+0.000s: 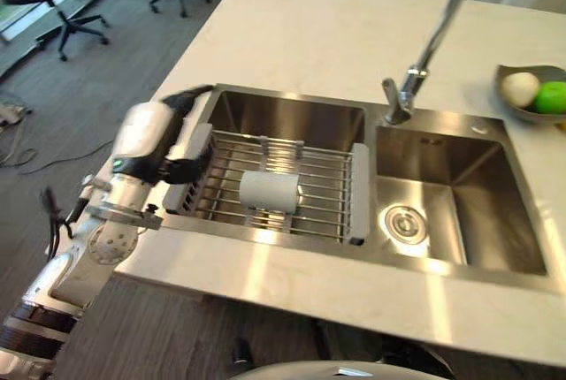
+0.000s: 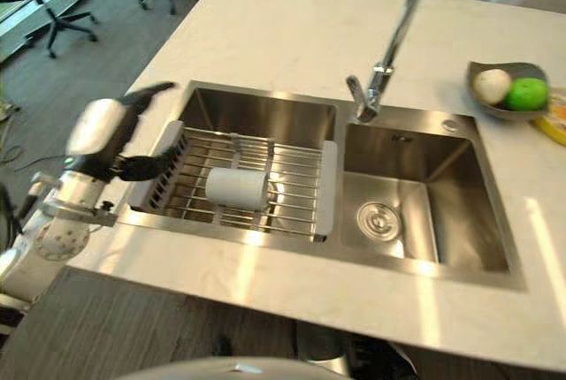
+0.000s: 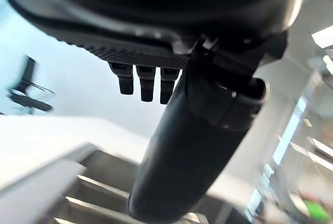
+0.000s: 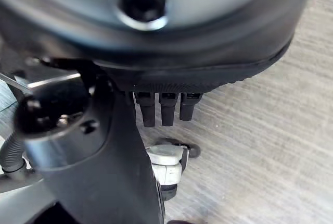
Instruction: Place the dishes in the dishwasher.
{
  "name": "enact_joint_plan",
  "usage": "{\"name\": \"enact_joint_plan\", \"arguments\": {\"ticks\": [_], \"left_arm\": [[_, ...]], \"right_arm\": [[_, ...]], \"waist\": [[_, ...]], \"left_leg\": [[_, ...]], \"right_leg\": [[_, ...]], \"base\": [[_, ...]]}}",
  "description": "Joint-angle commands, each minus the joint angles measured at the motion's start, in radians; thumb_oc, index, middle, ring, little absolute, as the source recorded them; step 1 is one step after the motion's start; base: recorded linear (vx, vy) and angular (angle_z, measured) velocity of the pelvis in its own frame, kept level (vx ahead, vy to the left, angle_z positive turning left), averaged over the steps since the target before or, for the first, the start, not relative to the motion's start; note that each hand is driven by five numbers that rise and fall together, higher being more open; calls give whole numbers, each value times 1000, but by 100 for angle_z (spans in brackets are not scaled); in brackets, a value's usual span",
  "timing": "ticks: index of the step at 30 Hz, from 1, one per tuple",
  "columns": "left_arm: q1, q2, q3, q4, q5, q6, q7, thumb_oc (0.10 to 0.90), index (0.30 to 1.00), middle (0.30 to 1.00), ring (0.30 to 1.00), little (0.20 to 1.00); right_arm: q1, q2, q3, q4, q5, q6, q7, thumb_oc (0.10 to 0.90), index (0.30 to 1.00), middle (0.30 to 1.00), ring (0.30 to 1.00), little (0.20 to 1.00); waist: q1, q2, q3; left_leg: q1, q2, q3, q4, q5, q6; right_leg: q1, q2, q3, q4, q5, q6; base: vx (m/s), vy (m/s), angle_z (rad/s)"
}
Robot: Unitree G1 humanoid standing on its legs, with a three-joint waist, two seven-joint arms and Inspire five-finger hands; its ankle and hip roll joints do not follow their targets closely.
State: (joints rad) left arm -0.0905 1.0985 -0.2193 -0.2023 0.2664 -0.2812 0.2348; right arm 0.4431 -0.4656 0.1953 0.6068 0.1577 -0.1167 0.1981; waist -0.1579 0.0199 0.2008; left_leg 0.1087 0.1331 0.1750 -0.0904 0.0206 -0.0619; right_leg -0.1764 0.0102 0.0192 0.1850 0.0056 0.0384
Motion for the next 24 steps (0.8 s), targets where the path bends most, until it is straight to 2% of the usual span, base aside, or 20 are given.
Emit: {"name": "enact_joint_plan", "arguments": {"ticks": [1,2,4,6,10,13,14,15,18,20,23,24], "left_arm": [[-150,44,42,-29,-134,-51,-145,800,900,900,900,900],[-151,44,42,-29,-135,-51,-145,800,900,900,900,900],[-153,61,11,-39,-261,-41,-244,800,900,900,900,900],[-153,62,12,-40,-264,-41,-246,800,900,900,900,900],[-124,76,58,-43,-366,-28,-283,800,900,900,900,900],[-101,83,76,-34,-408,-17,-306,800,900,900,900,900],[-113,105,73,-39,-452,2,-344,800,900,900,900,900],[-125,112,53,-39,-500,12,-372,800,900,900,900,900],[-136,114,34,-40,-527,20,-394,800,900,900,900,900],[-159,120,-19,-69,-611,44,-454,800,900,900,900,900],[-179,117,-54,-87,-649,61,-483,800,900,900,900,900],[-206,113,-101,-107,-696,77,-509,800,900,900,900,900]], "right_arm": [[-12,14,21,-23,-26,-11,8,800,900,900,900,900],[-12,15,21,-23,-26,-11,8,800,900,900,900,900],[-37,22,21,-1,-31,2,11,800,900,900,900,900],[-38,23,22,0,-31,1,11,800,900,900,900,900],[-70,24,37,42,-43,17,18,800,900,900,900,900],[-76,31,42,86,-45,25,19,800,900,900,900,900],[-88,34,42,125,-46,37,23,800,900,900,900,900],[-99,37,45,163,-42,47,25,800,900,900,900,900],[-105,38,46,176,-41,50,25,800,900,900,900,900],[-126,46,63,228,-41,60,29,800,900,900,900,900],[-142,51,73,254,-44,65,31,800,900,900,900,900],[-165,54,85,274,-37,67,27,800,900,900,900,900]], "waist": [[-43,-38,-75],[-42,-38,-75],[-44,-26,-93],[-44,-27,-92],[-44,0,-104],[-44,10,-106],[-47,24,-106],[-51,38,-105],[-52,46,-105],[-56,66,-106],[-56,75,-108],[-55,85,-108]], "left_leg": [[-16,-90,68,3,-12,-4],[-16,-90,69,3,-12,-4],[-14,-83,78,3,-14,-8],[-12,-83,79,3,-15,-8],[1,-78,99,3,-15,-16],[2,-78,100,3,-14,-19],[2,-77,97,3,-11,-22],[1,-79,94,3,-8,-24],[1,-79,92,3,-7,-25],[0,-78,92,3,-5,-27],[0,-78,91,3,-3,-30],[-1,-79,87,3,-1,-31]], "right_leg": [[155,-64,31,-105,56,157],[156,-64,31,-106,57,157],[196,-56,55,-172,34,146],[201,-57,56,-176,35,146],[249,-58,79,-258,37,143],[254,-60,80,-262,33,139],[256,-61,77,-262,31,136],[257,-60,77,-264,30,135],[257,-61,75,-264,30,134],[259,-62,72,-267,28,132],[262,-62,70,-268,26,131],[265,-60,68,-272,25,128]], "base": [[56,-8,-30],[49,-12,-53],[64,-21,-63],[46,-22,-37],[46,-36,-18],[25,-45,-10],[11,-50,-2],[11,-50,3],[9,-20,5],[10,-35,4],[12,-25,5],[16,-39,4]]}}
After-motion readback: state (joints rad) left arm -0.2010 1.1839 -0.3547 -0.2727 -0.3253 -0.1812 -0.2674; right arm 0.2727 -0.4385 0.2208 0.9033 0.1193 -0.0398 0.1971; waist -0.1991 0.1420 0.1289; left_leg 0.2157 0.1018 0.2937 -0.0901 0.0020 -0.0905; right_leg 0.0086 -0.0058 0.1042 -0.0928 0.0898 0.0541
